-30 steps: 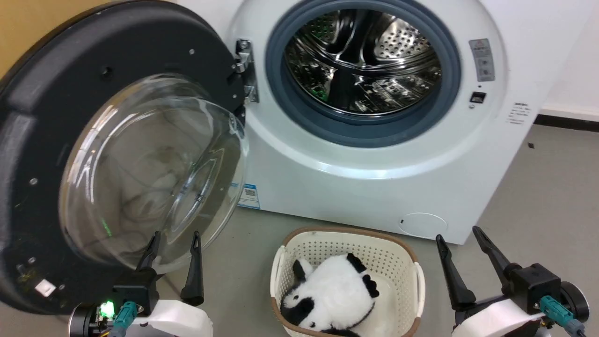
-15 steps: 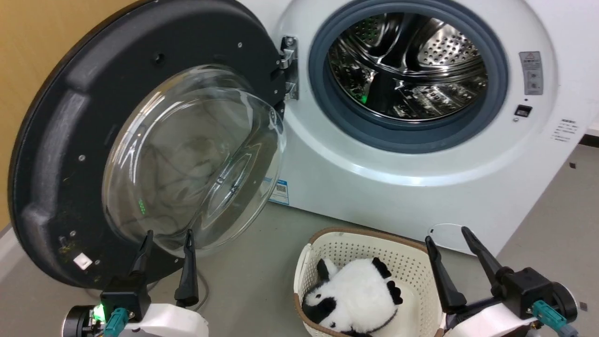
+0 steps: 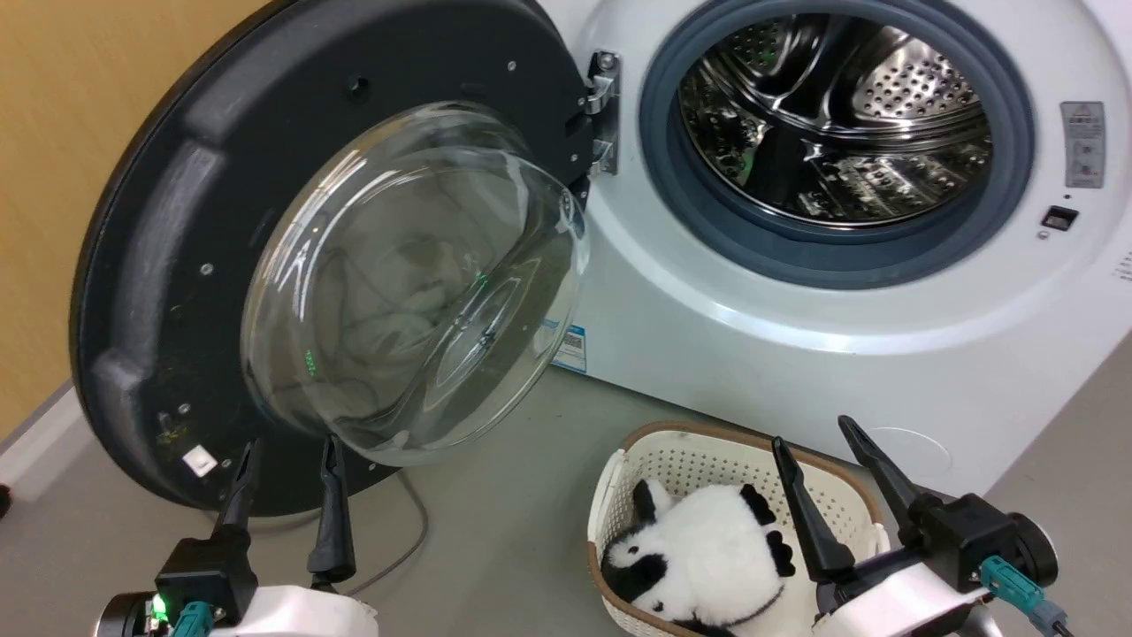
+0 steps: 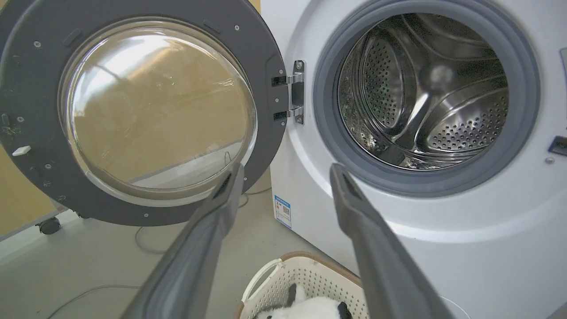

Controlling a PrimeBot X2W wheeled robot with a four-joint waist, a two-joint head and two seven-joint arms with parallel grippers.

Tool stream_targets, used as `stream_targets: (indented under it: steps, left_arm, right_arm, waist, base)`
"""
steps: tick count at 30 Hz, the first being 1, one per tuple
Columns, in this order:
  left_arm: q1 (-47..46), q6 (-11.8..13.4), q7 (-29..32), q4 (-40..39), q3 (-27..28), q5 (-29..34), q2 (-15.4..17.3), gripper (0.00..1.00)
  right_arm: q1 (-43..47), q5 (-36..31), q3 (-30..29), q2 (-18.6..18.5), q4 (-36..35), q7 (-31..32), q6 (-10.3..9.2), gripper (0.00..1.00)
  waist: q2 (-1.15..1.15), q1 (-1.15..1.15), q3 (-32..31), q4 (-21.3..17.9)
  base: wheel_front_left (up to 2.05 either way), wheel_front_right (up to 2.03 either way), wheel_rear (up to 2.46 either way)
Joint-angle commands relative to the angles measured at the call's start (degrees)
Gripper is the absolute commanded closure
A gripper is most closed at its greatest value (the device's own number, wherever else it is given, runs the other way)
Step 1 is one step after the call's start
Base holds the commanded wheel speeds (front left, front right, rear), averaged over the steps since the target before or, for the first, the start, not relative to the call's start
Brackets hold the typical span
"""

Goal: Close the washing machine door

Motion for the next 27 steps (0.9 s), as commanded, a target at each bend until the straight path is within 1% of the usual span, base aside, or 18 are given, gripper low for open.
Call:
stream_targets:
  steps: [1, 11, 27]
  left_arm:
    - [0.77, 0.34, -0.52, -0.51, 0.25, -0.36, 0.01, 0.00]
    - [2.23, 1.52, -1.72, -2.44, 0.82, -1.42, 0.01, 0.00]
    - [3.71, 3.09, -3.64, -4.66, 0.84, -2.40, 0.01, 0.00]
  right_arm:
    - [-0.87, 0.43, 0.43, -0.45, 0.20, -0.66, 0.03, 0.00]
    - [-2.78, 1.85, 2.70, -1.22, 1.46, -1.85, 0.03, 0.00]
    - [-3.23, 3.89, 4.94, -2.30, 1.83, -3.77, 0.03, 0.00]
  waist:
    - [0.00, 0.00, 0.16, 0.45]
    - [0.00, 0.00, 0.83, 3.20]
    - [0.00, 0.00, 0.73, 7.09]
  base:
    - [0.00, 0.00, 0.00]
    - [-0.02, -0.02, -0.02]
    - [-0.04, -0.04, -0.04]
